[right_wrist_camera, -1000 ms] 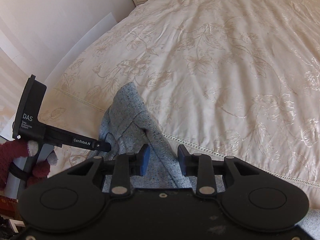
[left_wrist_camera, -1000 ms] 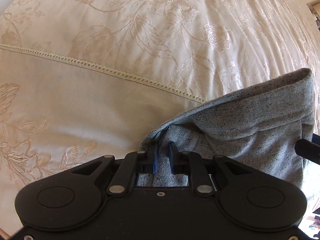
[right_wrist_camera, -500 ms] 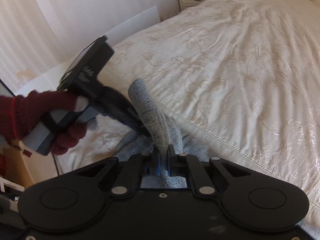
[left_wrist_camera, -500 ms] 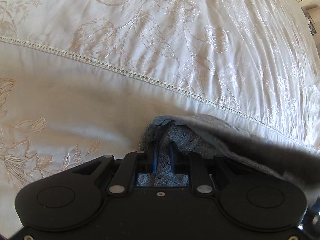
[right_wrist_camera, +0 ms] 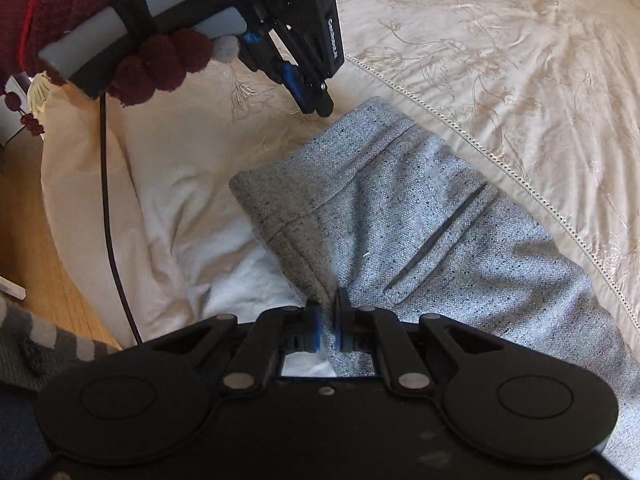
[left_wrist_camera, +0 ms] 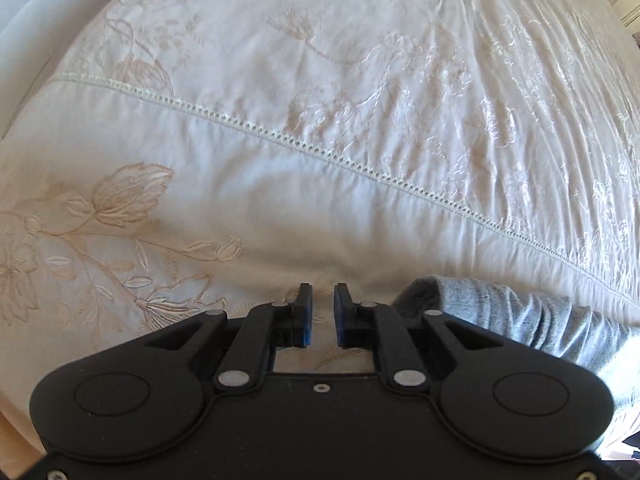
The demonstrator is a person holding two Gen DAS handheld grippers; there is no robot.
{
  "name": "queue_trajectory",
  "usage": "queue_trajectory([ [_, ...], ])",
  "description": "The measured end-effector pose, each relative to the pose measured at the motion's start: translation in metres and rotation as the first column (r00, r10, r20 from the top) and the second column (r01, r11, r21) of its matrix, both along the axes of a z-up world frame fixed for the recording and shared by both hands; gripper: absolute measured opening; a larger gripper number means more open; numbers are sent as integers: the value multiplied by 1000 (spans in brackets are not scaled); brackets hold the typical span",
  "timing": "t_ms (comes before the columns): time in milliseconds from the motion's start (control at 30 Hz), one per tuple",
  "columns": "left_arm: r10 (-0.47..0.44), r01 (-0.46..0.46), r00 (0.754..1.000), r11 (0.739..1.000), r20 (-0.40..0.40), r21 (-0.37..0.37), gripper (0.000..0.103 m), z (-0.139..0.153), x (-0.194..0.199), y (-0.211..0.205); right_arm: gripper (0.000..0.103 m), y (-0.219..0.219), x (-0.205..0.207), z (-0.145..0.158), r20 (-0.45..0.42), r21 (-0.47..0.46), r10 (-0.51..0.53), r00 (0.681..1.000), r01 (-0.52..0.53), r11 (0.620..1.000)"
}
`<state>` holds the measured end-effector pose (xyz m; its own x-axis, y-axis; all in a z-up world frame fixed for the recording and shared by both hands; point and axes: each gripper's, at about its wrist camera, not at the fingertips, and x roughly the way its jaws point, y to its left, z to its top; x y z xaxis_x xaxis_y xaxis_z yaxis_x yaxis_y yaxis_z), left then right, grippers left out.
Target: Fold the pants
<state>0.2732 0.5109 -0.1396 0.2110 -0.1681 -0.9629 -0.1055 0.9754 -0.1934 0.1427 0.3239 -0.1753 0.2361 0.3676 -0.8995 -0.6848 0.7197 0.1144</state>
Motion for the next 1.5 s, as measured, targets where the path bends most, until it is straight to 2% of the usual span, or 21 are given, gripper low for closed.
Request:
queue_trajectory([
  [133,-58,60,995,998,80,-24,19,23,-16,-25,9,10,1,-14,-9,-38,-6,1000,5,999],
  [200,-108,112,989,993,98,-39,19,24,-21,-45,10,17,2,-23,1,-66,-6,1000,6,998],
  [300,-207,212,975,976,86,-56,20,11,-23,-83,19,18,-1,-20,19,-62,-27,999,28,998],
  [400,-281,282,959,959,47,-34,20,-6,-33,-103,23,0,-10,-5,20,-6,-71,997,71,997],
  [533,-381,379,924,923,31,63,19,-25,-49,-116,22,-50,-17,16,27,43,-222,975,220,974],
  [600,-412,408,911,909,36,84,20,-30,-54,-117,22,-86,-18,23,53,48,-358,932,356,933],
  [667,-421,417,906,905,42,87,20,-29,-56,-118,22,-121,-14,26,74,43,-503,861,501,864],
  [767,-410,407,912,911,32,70,20,-28,-52,-115,22,-179,-5,19,86,18,-706,703,707,707],
  [867,-409,407,912,911,32,63,20,-29,-52,-115,24,-222,-1,1,58,-10,-812,580,814,581],
  [967,-414,411,910,909,37,73,20,-29,-54,-115,24,-251,-6,-33,-25,-106,-872,488,867,488],
  [1000,-412,408,911,910,38,77,20,-28,-55,-114,22,-256,-12,-45,-56,-135,-878,475,868,478],
  [1033,-407,403,913,912,38,78,20,-26,-58,-112,21,-256,-21,-51,-61,-125,-875,481,866,485],
  [1100,-396,392,918,916,33,88,21,-23,-61,-111,21,-252,-32,-48,-33,-115,-854,519,847,519],
  [1167,-370,365,928,924,31,115,20,-15,-66,-108,21,-245,-35,-38,-19,-135,-829,559,820,556],
  [1200,-353,346,935,930,42,124,19,-9,-68,-107,21,-243,-36,-31,-5,-124,-822,570,815,566],
  [1267,-328,317,941,942,88,111,19,8,-74,-107,21,-249,-36,-11,30,-51,-828,560,828,558],
  [1333,-316,307,940,948,131,83,19,21,-78,-117,22,-259,-30,0,56,-10,-846,531,847,531],
  [1433,-328,324,934,945,140,53,19,25,-81,-145,22,-284,-8,-3,55,-23,-877,478,879,477],
  [1500,-327,324,936,945,130,47,20,19,-85,-164,22,-303,1,-18,51,-69,-881,471,881,468],
])
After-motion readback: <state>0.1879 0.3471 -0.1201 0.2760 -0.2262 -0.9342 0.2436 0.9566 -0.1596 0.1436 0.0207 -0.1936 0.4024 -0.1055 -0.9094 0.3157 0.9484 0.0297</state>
